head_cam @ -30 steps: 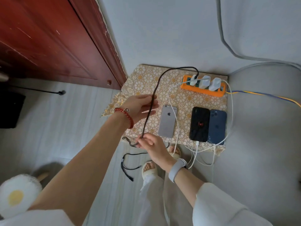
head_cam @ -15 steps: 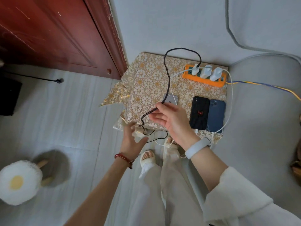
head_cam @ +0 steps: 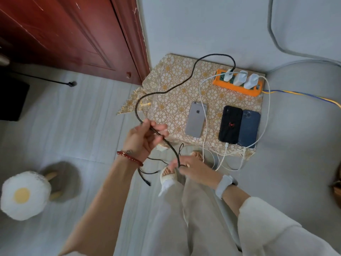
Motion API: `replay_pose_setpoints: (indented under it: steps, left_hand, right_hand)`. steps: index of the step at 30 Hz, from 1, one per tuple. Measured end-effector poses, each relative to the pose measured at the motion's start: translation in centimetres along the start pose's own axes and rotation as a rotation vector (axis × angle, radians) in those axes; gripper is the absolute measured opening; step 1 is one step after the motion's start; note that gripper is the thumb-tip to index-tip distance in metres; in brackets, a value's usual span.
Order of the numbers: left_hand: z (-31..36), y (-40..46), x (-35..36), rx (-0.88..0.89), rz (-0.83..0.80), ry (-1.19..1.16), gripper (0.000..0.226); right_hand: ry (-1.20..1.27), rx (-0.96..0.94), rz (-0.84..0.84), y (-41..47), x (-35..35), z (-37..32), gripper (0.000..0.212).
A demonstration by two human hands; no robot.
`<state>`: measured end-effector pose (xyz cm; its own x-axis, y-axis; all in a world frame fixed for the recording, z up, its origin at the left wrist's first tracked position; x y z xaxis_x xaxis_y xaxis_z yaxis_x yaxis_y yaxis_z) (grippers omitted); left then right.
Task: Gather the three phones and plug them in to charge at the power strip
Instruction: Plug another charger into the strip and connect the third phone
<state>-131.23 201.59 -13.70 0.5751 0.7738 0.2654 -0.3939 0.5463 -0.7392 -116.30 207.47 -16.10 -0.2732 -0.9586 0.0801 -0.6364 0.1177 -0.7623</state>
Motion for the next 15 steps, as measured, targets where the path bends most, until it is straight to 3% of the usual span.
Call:
replay_pose_setpoints:
  steps: [2, 5, 7, 9, 11, 15]
  left_hand:
    - [1.3, 0.1, -1.0, 0.015, 0.059, -0.125, 0.034]
    - [2.0, 0.6, -2.9, 0.051, 0.144, -0.273, 0.033]
    - [1.8, 0.8, -4.5, 0.060, 0.228, -0.298, 0.027]
    - [0.4, 0.7, -5.8, 0.024, 0.297, -0.126, 0.026]
    - [-1.7, 0.2, -4.6, -0.007, 0.192, 0.142, 0.036]
    - [-7.4, -2.8, 1.4, -0.024, -0.336, 0.672, 0.034]
  right_hand:
    - [-0.162, 0.077, -0.084, -0.5, 1.2, 2.6, 0.019]
    - [-0.259, 0.060, -0.006, -1.0, 0.6, 4.5, 0.020]
    - [-0.067, 0.060, 0.075, -1.5, -0.5, 4.4, 0.020]
    - [0.293, 0.048, 0.094, -2.2, -1.1, 2.8, 0.018]
    - [0.597, -0.010, 0.072, -2.7, -1.2, -0.3, 0.016]
    - [0.889, -0.140, 0.020, -1.8, -1.2, -6.9, 0.017]
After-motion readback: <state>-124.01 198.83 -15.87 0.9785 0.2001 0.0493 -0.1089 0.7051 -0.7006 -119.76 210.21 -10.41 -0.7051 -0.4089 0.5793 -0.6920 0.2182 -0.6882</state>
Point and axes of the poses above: each hand's wrist, its own y-axis towards the middle knuckle, its own x-axis out of the palm, z = x × y, the point moved 5 cm from there along y, towards the middle knuckle, and after that the axes turned 15 degrees about y, right-handed, at the moved point
